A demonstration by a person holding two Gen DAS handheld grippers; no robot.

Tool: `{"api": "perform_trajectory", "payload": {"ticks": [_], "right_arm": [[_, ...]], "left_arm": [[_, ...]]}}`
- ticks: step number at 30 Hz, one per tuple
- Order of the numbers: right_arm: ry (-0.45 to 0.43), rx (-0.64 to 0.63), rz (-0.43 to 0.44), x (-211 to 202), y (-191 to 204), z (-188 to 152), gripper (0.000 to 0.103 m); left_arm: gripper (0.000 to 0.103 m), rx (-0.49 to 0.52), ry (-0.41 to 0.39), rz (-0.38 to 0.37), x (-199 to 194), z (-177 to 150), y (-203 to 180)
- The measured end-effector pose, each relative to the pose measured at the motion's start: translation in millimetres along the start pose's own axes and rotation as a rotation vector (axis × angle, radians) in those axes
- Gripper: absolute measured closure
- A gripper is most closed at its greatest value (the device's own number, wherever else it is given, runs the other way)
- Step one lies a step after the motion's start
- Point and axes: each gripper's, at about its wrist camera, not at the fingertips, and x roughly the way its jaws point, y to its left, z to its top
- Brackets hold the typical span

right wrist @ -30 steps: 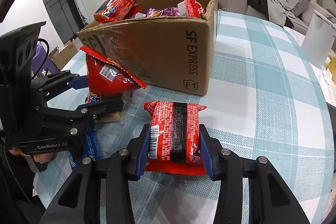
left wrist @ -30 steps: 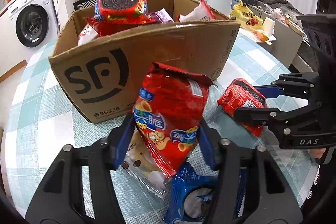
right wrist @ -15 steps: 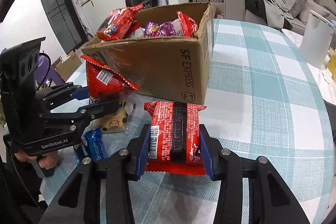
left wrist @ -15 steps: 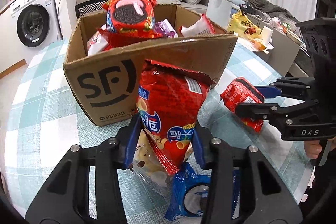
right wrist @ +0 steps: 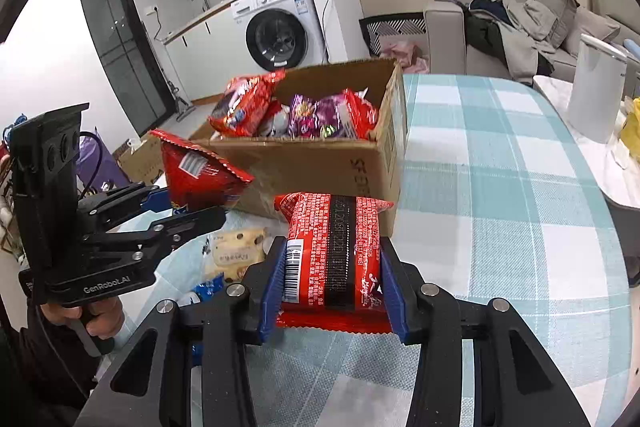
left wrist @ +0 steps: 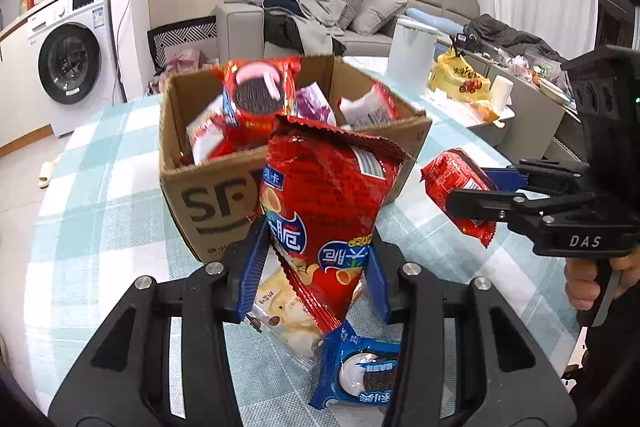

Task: Organize snacks
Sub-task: 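Carry both held packs up and over the cardboard box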

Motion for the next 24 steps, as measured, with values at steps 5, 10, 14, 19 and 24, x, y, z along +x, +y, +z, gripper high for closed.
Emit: {"api": "perform_trajectory", "payload": {"ticks": [5,10,14,19,24], "right_arm": [[-0.042,0.013,0.004,-12,3,3,0.059],[-0.074,0.015,0.007,-20,4,9,0.059],[-0.093,0.019,0.007,-24,3,13,0.059],[-0.121,0.023,0.015,-31,4,19,0.059],[-0.139,0.017,0.01,-35,7,29,0.059]], "left_arm": [[0.061,-0.015,-0.04,0.002,-29,8,5],[0.061,-0.037,-0.063,0.011,-49,18,12],[0.061,-0.044,-0.076,0.019,-65,24,18],[0.061,-0.047,-0.098,0.028,-82,34,24],[0.061,-0.057,-0.12,0.043,-96,45,36]]}}
